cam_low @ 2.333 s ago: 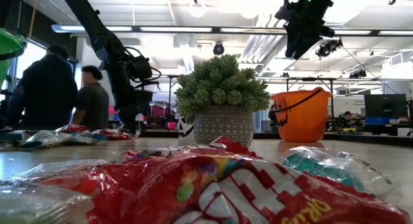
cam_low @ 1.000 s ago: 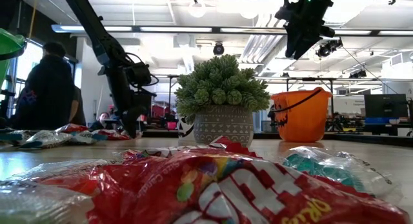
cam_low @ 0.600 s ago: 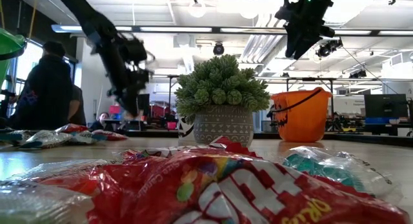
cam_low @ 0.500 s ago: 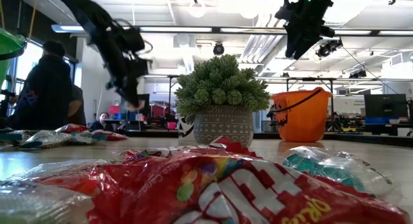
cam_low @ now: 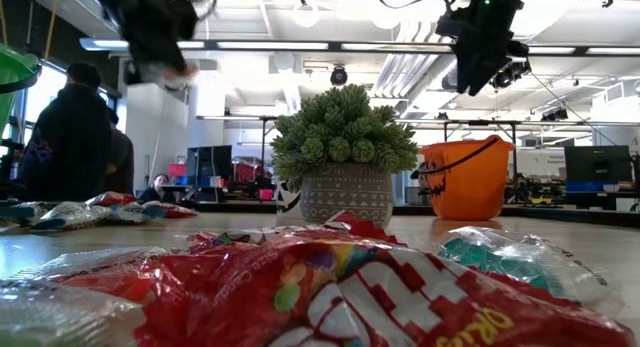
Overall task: Sort candy
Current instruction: Put the orange gummy into the green bucket
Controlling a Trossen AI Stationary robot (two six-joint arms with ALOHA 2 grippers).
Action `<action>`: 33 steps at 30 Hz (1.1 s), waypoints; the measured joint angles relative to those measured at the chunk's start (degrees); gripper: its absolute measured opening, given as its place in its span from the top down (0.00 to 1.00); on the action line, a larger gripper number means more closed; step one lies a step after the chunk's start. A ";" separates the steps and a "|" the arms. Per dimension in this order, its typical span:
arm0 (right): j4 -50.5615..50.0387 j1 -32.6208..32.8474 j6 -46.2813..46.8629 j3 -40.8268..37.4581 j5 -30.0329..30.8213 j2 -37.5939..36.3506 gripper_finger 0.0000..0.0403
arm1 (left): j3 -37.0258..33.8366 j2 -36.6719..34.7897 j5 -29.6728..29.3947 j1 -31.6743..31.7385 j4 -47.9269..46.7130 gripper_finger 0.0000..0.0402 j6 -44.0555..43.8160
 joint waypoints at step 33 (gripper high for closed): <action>-9.48 6.56 0.07 0.00 -1.88 0.00 0.64 | 0.07 -0.29 -14.72 -57.67 -10.55 0.92 -59.43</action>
